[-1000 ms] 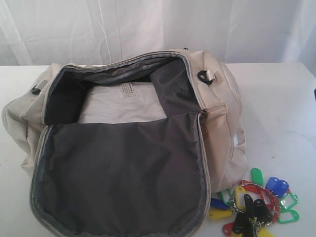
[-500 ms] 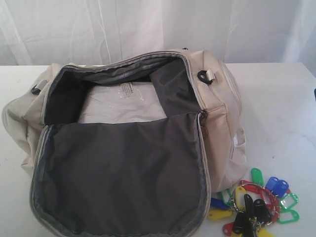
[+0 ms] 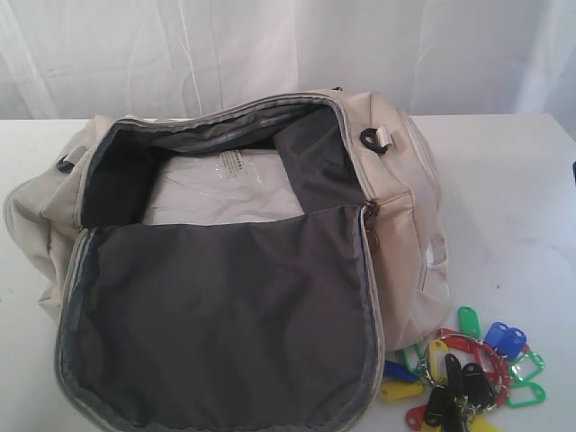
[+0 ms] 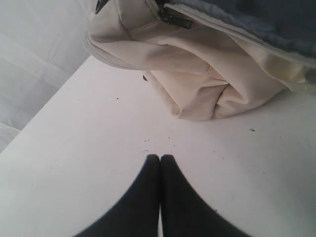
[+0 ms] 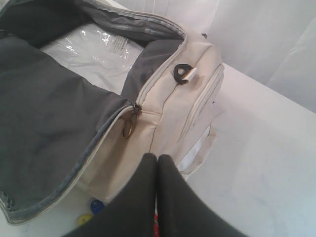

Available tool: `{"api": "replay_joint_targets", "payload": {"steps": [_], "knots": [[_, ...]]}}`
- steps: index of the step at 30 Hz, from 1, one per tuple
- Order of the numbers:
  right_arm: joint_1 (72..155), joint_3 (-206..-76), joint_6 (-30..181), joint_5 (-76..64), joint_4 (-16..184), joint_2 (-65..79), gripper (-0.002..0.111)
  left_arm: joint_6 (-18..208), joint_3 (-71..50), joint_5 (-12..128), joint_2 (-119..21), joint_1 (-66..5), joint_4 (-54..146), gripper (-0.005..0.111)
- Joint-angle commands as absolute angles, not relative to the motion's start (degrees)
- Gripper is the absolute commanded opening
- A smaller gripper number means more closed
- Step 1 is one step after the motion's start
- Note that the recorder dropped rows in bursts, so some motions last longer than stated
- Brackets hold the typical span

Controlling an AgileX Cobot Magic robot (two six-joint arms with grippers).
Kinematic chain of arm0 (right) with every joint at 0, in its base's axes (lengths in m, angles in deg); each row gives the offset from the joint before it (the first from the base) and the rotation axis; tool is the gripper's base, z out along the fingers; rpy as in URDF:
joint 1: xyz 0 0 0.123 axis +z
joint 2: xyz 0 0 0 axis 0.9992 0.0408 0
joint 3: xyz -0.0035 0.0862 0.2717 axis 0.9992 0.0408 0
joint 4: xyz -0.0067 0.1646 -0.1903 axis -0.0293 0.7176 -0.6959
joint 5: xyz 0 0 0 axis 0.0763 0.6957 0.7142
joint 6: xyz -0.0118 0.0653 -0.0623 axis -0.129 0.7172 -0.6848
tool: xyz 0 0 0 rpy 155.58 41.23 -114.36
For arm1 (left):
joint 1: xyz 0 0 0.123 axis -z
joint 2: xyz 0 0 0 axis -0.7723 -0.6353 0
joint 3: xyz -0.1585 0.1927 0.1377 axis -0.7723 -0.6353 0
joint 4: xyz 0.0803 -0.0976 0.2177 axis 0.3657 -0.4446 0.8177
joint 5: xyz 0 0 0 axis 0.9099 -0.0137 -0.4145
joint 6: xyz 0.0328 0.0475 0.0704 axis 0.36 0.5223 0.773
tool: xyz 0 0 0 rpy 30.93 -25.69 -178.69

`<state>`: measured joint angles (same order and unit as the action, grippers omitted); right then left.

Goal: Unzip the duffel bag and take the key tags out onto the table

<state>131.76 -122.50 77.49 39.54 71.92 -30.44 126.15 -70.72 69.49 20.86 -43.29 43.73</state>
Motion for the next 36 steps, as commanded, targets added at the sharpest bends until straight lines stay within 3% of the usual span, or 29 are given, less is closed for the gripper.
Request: {"api": "replay_joint_targets", "payload": {"steps": [1,7,11,16,36], "knots": [[131.6,-123.0,77.7,39.1,72.0,-30.8,0.0,126.0,-71.0,69.3,21.1,-44.4,40.3,0.0],[131.6,-123.0,77.7,39.1,71.9,-30.8,0.0,117.0,-71.0,69.5,21.1,-47.0,37.1,0.0],[131.6,-123.0,77.7,39.1,71.9,-30.8,0.0,73.6,-71.0,69.6,21.1,-47.0,40.2,0.0],[131.6,-123.0,77.7,39.1,71.9,-30.8,0.0,91.5,-71.0,69.7,21.1,-47.1,41.0,0.0],[131.6,-123.0,78.9,39.1,71.9,-30.8,0.0,86.4,-71.0,69.8,21.1,-47.0,41.0,0.0]]}}
